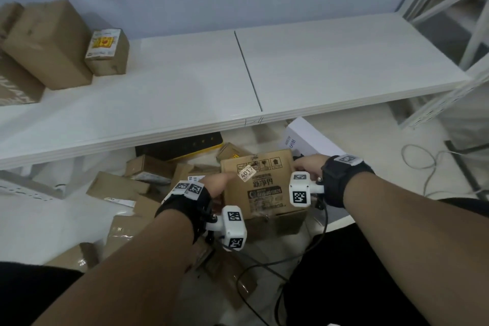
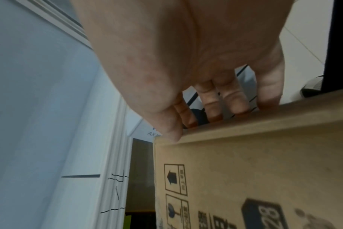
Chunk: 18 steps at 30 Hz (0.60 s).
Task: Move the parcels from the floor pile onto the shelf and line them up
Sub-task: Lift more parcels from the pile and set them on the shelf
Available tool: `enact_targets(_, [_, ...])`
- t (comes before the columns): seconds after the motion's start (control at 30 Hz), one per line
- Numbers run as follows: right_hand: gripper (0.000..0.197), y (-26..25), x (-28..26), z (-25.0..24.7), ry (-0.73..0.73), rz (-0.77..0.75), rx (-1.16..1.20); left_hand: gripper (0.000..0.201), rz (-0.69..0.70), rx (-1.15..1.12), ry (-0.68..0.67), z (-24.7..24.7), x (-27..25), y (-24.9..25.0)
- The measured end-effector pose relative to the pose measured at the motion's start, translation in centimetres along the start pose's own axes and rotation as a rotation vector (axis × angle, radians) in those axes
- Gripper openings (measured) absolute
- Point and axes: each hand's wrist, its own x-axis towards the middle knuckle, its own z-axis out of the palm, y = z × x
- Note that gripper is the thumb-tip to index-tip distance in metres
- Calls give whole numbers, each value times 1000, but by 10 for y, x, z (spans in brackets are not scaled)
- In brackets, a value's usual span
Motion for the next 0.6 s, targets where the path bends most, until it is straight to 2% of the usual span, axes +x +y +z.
enact_targets(0.1, [4,-4,-12,-5,-23,-28,-14,31,22,20,11,-5,-7,2])
enact_targets(0.17, [14,-5,-16,-5,-22,-61,-25,28,33,11,-14,-7,-12,6])
enact_targets(0.27, [24,-7,-28,-4,2,-87,-11,53,51,21,-40,-10,-16,11])
enact_targets(0.33, [19,-8,-35,-4,5,-82,-28,56,50,22,-27,-16,-10,12])
enact_targets(0.47, [14,-17,-50,-11,15,-85,51,45,96,33,-40,-34,-15,25])
enact_targets(0.57, [11,-28,-64,-22,25,-102,42,17,144,15,-50,-42,-49,38])
enact_targets(0.6, [8,-34,-69,-25,27,-114,8,14,152,-10,-55,-43,-61,42])
